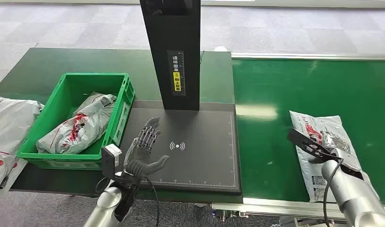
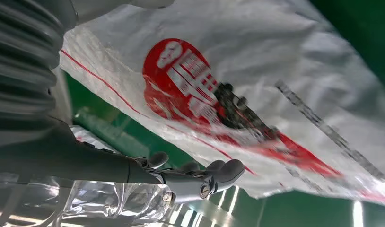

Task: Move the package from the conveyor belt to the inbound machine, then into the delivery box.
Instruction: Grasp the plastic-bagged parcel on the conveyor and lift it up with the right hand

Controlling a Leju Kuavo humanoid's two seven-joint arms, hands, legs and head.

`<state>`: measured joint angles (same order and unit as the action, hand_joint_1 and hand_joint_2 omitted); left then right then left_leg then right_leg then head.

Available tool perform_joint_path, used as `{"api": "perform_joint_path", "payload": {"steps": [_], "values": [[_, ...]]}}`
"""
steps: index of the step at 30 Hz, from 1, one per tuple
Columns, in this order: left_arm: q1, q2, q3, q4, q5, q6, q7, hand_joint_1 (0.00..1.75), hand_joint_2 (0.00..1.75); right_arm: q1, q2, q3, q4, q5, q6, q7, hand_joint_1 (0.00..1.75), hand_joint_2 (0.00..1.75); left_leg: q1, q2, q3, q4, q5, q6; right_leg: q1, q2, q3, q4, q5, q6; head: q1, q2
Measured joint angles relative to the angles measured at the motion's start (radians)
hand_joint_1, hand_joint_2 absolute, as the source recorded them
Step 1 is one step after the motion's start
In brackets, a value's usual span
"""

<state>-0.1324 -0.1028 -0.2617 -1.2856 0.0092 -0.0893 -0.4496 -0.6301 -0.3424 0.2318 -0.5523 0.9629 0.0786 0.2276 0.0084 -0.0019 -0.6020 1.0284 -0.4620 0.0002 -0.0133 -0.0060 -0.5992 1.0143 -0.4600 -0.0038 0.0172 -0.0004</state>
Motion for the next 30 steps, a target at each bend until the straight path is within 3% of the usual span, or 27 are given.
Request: {"api": "perform_joint_path", "payload": {"steps": [3, 7, 17, 26, 30], "values": [[-0.002, -0.003, 0.000, 0.000, -0.001, 0.000, 0.002, 0.00, 1.75, 0.001, -0.005, 0.013, 0.014, 0.015, 0.012, 0.024, 0.00, 1.75, 0.000, 0.000, 0.000, 0.000, 0.000, 0.000, 0.000, 0.000, 0.000, 0.000, 0.000, 0.000, 0.000, 0.000], [-0.006, -0.005, 0.000, 0.000, -0.001, 0.000, 0.010, 0.00, 1.75, 0.006, -0.014, 0.027, 0.026, 0.030, 0.037, 0.052, 1.71, 1.75, 0.000, 0.000, 0.000, 0.000, 0.000, 0.000, 0.000, 0.000, 0.000, 0.000, 0.000, 0.000, 0.000, 0.000], [-0.009, -0.004, 0.000, 0.000, -0.001, 0.007, 0.013, 0.00, 1.75, 0.019, -0.023, 0.032, 0.019, 0.014, 0.116, -0.003, 1.75, 1.75, 0.000, 0.000, 0.001, 0.000, 0.000, 0.000, 0.000, 0.000, 0.001, 0.000, 0.000, 0.000, 0.000, 0.000], [-0.020, -0.004, -0.002, 0.006, 0.004, 0.017, 0.013, 0.00, 1.75, 0.016, -0.025, 0.031, 0.000, -0.046, 0.230, -0.108, 1.75, 1.75, 0.002, 0.001, 0.006, 0.000, 0.000, 0.000, 0.001, 0.001, 0.006, -0.001, 0.000, 0.000, 0.000, 0.000], [-0.018, -0.003, -0.002, 0.009, 0.008, 0.020, 0.010, 0.00, 1.75, 0.025, -0.024, 0.031, -0.016, -0.058, 0.155, -0.153, 1.75, 1.75, 0.001, 0.001, 0.006, 0.000, 0.000, 0.000, 0.001, 0.001, 0.007, -0.001, 0.000, 0.000, 0.000, 0.000]]}}
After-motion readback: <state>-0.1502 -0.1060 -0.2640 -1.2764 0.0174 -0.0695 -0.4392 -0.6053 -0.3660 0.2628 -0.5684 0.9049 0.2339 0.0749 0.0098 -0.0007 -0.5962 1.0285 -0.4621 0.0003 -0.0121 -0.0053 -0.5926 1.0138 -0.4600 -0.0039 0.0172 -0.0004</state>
